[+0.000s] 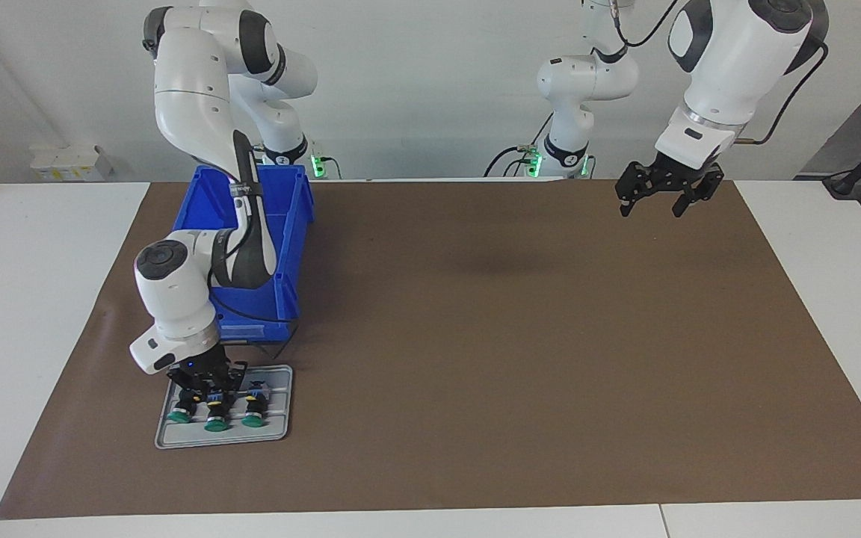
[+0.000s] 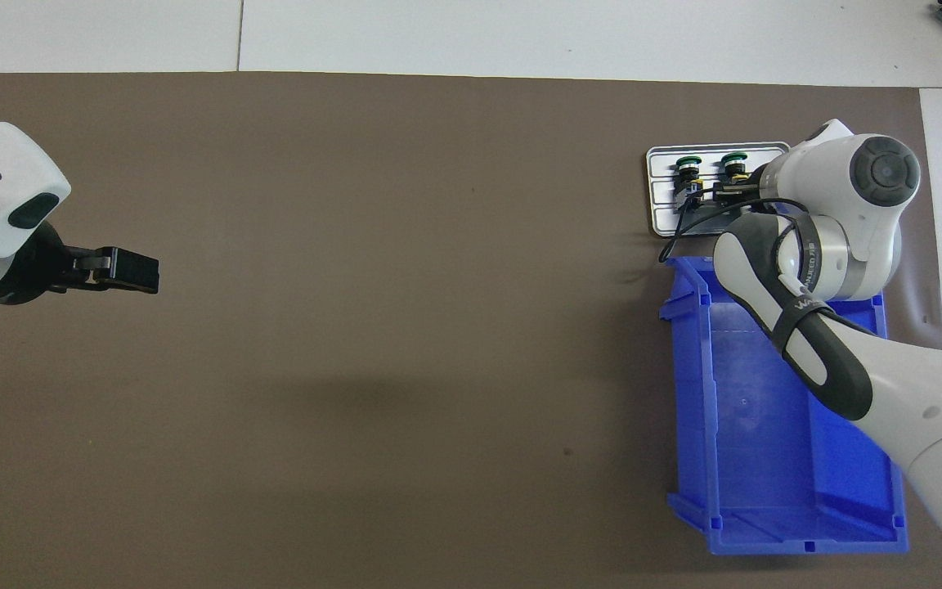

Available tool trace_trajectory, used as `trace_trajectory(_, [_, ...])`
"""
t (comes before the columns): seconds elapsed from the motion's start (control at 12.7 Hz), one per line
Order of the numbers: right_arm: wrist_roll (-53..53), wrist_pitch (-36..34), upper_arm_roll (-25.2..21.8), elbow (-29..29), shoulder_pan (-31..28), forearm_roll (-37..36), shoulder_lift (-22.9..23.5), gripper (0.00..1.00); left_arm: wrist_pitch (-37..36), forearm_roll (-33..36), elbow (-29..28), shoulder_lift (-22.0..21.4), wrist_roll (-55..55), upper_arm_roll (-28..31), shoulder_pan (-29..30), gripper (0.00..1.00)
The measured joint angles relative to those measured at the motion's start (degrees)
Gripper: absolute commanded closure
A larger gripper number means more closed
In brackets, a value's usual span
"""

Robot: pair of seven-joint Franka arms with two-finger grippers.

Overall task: Place and press button with both arms
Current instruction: 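Reach the right gripper to the metal tray and grasp a green-capped button, then carry the button with the right gripper to the table center and release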

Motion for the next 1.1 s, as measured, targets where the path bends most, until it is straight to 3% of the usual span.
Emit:
trace_trajectory(0.24, [0.0,-2.0,0.0,2.7,0.7,0.0,-0.2,1.0,0.0,0.0,0.0,0.0,0.0,0.0,0.0,0.0])
trace_trajectory(0.55, [9.0,-20.6,0.1,14.9,1.6,0.0,-2.6,1.0,0.0,0.0,0.0,0.0,0.0,0.0,0.0,0.0])
trace_trajectory(0.71, [21.1,-27.2,0.2,18.8,3.5,0.3,-4.7,1.0,0.0,0.0,0.0,0.0,0.0,0.0,0.0,0.0])
trace_trajectory(1.1, [62.8,-31.2,0.8,19.4,14.8,0.3,-7.4,1.0,0.0,0.0,0.0,0.0,0.0,0.0,0.0,0.0])
